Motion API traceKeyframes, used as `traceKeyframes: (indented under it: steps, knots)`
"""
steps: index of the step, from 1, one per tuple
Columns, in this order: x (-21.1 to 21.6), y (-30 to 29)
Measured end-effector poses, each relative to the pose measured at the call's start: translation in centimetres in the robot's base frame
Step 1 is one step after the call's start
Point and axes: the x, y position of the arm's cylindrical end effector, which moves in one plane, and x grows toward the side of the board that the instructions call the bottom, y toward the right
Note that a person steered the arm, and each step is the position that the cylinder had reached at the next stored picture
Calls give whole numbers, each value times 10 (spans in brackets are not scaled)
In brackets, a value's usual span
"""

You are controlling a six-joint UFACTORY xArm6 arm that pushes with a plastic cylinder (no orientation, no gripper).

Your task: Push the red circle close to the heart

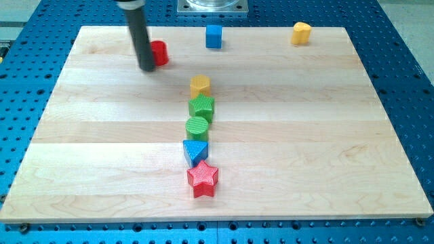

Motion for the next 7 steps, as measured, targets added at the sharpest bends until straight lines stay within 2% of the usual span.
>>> traceKeyframes:
  steps: [1, 3, 4, 5, 6, 7]
  knots:
    - [-15, -49]
    - [3, 114]
    - [-4, 31]
    - [-22, 1]
    - [-37, 75]
    - [-42, 124]
